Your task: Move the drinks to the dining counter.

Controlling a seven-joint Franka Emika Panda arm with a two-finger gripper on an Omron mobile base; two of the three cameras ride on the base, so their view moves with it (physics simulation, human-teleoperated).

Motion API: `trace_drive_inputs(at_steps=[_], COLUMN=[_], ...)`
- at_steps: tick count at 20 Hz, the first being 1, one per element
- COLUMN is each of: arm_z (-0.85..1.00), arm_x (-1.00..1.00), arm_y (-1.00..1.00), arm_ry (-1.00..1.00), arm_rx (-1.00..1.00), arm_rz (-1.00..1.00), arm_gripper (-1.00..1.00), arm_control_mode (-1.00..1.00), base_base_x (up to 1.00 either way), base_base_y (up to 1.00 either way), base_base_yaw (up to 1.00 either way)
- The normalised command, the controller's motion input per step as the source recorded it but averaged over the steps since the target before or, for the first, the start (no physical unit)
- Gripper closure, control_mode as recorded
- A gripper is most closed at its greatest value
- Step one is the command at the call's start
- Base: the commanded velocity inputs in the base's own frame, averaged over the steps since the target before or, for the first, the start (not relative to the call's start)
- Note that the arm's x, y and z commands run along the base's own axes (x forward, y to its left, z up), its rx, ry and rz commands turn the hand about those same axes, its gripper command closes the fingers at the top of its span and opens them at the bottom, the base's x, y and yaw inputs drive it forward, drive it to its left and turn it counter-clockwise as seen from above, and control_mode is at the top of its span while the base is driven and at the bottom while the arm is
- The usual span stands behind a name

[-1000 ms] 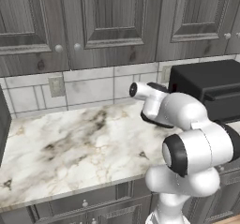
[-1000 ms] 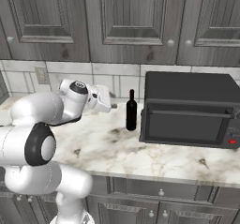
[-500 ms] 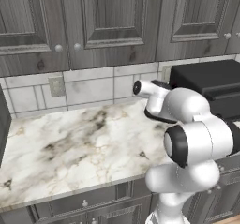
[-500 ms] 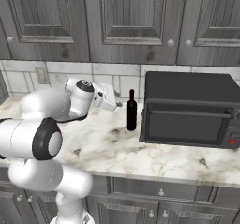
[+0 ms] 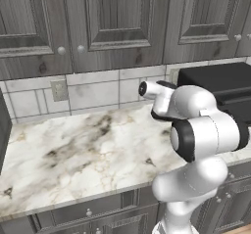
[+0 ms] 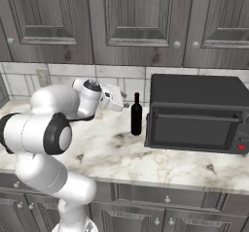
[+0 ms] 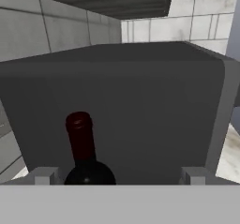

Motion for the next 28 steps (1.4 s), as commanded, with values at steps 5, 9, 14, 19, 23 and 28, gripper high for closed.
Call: trace_drive_inputs(at_steps=[5, 9, 14, 19, 23, 28], arm_z=[-0.05, -0.07, -0.08, -0.09, -0.14, -0.17], arm_x=[0.21, 0.14, 0.10, 0.15, 0.23, 0.21], arm_y=[-0.01, -0.08, -0.15, -0.10, 0.00, 0.00], arm_ry=[0.00, 0.00, 0.00, 0.00, 0.00, 0.00], arm_rx=[0.00, 0.00, 0.00, 0.00, 0.00, 0.00], arm_rz=[0.00, 0.00, 0.00, 0.00, 0.00, 0.00], arm_gripper=[-1.00, -1.00, -1.00, -1.00, -1.00, -1.00], arm_control_mode=[-1.00, -1.00, -1.00, -1.00, -1.00, -1.00], base_base_x=[0.00, 0.00, 0.00, 0.00, 0.00, 0.00], base_base_y=[0.00, 0.00, 0.00, 0.00, 0.00, 0.00], base_base_yaw=[0.00, 0.00, 0.00, 0.00, 0.00, 0.00])
